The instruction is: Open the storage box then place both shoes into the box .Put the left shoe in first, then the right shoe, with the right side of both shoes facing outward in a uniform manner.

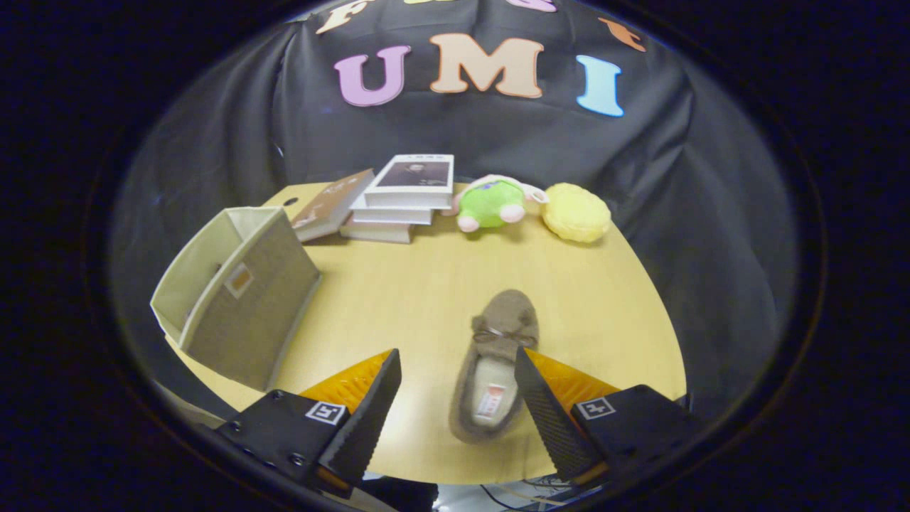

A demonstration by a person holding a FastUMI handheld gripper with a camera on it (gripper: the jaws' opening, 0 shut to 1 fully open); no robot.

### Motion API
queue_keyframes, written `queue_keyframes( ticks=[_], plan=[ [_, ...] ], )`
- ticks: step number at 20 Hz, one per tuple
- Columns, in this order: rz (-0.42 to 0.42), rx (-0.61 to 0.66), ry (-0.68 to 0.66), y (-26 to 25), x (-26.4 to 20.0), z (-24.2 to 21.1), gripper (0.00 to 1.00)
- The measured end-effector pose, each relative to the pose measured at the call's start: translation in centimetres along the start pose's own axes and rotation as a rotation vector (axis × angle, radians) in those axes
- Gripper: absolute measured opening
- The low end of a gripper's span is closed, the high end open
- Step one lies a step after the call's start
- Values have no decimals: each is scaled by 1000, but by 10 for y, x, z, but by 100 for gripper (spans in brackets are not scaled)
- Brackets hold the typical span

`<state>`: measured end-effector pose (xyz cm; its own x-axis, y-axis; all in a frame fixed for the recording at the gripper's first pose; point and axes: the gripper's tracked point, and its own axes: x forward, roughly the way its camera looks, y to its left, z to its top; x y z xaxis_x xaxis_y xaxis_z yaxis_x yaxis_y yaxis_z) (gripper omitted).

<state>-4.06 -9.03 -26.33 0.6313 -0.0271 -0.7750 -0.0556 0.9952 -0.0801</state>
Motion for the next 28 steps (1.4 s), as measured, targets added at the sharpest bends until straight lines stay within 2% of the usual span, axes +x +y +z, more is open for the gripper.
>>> queue_keyframes(
  ticks=[3, 6, 12, 16, 19, 24, 27, 28],
  plan=[
    [-17, 10, 40, -22, 19, -19, 99],
    [-30, 15, 90, -42, 40, -40, 92],
    [-11, 138, 185, -62, 76, -63, 79],
    [25, 181, 245, -62, 86, -69, 46],
    [26, 191, 290, -61, 89, -73, 46],
    [-35, 233, 303, -63, 94, -71, 13],
    [-55, 305, 296, -63, 83, -69, 4],
    [-56, 327, 301, -61, 81, -70, 4]
  ],
)
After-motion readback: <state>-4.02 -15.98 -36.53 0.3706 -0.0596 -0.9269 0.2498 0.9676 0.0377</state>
